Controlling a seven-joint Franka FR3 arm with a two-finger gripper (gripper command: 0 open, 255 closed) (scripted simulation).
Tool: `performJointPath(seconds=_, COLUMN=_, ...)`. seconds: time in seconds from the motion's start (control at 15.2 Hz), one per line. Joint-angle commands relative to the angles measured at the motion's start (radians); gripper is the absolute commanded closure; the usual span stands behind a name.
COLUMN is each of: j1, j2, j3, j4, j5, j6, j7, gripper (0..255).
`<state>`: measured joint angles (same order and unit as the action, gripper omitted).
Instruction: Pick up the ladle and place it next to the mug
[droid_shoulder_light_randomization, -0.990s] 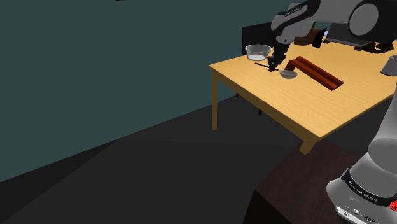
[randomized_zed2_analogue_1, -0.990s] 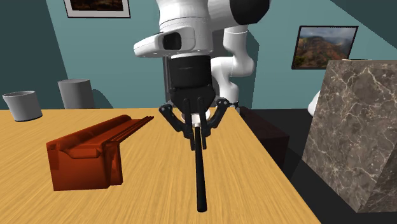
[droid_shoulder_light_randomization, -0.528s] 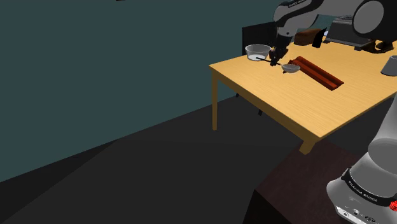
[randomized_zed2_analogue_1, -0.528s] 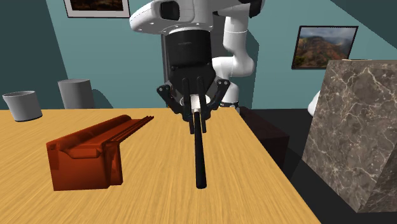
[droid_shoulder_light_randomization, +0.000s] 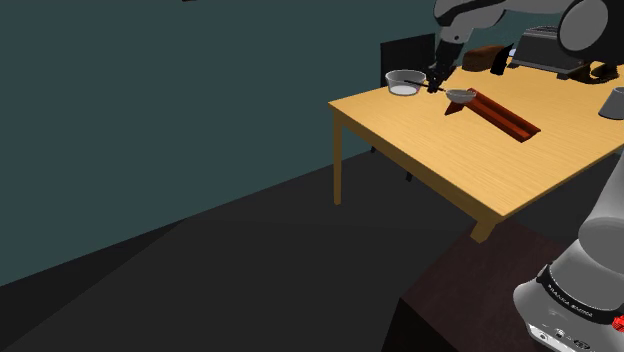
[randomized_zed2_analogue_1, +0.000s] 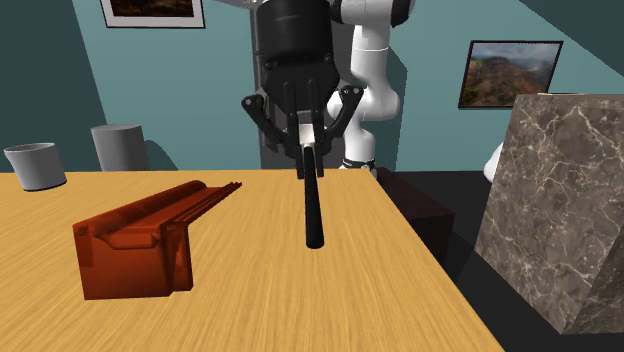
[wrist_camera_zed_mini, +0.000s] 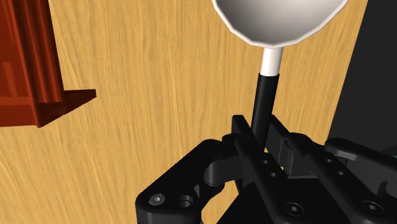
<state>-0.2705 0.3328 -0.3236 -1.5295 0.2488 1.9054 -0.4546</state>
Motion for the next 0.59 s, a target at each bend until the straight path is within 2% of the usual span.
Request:
performJointPath(seconds=0.0, j1=0.000, j2=-0.002, j3=-0.001, j4=0.025, j5=-0.003, j6=-0.027, j7=0.006, gripper=255)
performJointPath(seconds=0.2, j1=-0.003, j2=-0.003, j3=-0.002, j4=0.061, j5=-0.005, j6=-0.063, j7=0.012, gripper=255)
performJointPath(seconds=0.53, j1=-0.063, j2=-0.047, j3=-0.037, j4=0.000, j5=-0.003, j6=-0.061, j7=-0.090, gripper=255)
